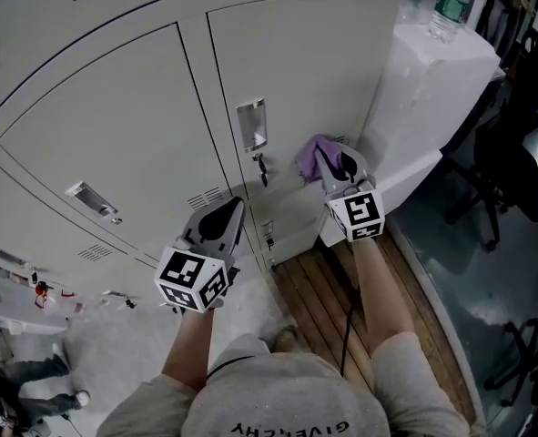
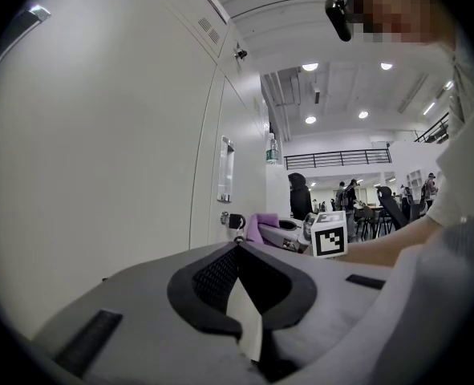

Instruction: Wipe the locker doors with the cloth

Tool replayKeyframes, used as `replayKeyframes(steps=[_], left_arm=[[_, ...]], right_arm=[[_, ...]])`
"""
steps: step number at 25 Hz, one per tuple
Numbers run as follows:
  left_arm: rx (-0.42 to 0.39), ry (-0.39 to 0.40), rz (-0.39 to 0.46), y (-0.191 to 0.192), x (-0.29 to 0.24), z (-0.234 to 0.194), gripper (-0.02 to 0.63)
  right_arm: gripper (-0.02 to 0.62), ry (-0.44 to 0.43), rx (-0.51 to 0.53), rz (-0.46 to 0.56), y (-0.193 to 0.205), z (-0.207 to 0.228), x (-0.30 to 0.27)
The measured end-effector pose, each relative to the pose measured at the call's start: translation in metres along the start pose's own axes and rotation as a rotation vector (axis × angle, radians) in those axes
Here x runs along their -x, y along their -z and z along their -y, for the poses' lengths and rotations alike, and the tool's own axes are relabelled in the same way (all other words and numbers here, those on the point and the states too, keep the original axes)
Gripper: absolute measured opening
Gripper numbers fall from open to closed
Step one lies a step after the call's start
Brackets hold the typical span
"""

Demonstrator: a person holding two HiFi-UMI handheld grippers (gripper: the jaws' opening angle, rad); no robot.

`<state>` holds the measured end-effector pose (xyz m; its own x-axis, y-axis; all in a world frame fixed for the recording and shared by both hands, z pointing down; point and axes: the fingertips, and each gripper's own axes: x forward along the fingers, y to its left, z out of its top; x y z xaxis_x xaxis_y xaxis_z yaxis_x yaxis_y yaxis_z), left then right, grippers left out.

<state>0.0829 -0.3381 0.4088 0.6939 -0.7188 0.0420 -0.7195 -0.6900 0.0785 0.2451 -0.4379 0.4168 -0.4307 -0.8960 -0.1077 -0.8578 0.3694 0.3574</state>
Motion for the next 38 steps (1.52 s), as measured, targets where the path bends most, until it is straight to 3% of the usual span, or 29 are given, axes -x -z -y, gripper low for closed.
replayKeyframes(steps=[10, 19, 24, 28, 34, 38], left_arm=[[0.006, -0.016, -0.013, 0.009, 0.010, -0.006, -0.002], [0.009, -0.034, -0.020, 0.015, 0.027, -0.012, -0.002], [-0.013, -0.030, -0.021, 0.015, 0.040, -0.013, -0.002], [-0.034, -0.039, 0.002, 0.006, 0.051, -0.025, -0.002], [-0.038, -0.043, 0.024, 0.002, 0.069, -0.035, -0.002], [-0.029, -0.032, 0.033, 0.006, 0.080, -0.033, -0.002]], right_arm=[[0.057, 0.148, -0.051, -0.059, 0.024, 0.066, 0.009], [0.057, 0.273, -0.111, -0.129, 0.036, 0.092, 0.015], [0.055, 0.367, -0.142, -0.088, 0.021, 0.094, 0.034], [0.055, 0.350, -0.164, -0.030, -0.011, 0.076, 0.051], [0.057, 0.257, -0.172, 0.000, -0.053, 0.022, 0.076], [0.056, 0.189, -0.245, 0.022, -0.070, -0.019, 0.093]])
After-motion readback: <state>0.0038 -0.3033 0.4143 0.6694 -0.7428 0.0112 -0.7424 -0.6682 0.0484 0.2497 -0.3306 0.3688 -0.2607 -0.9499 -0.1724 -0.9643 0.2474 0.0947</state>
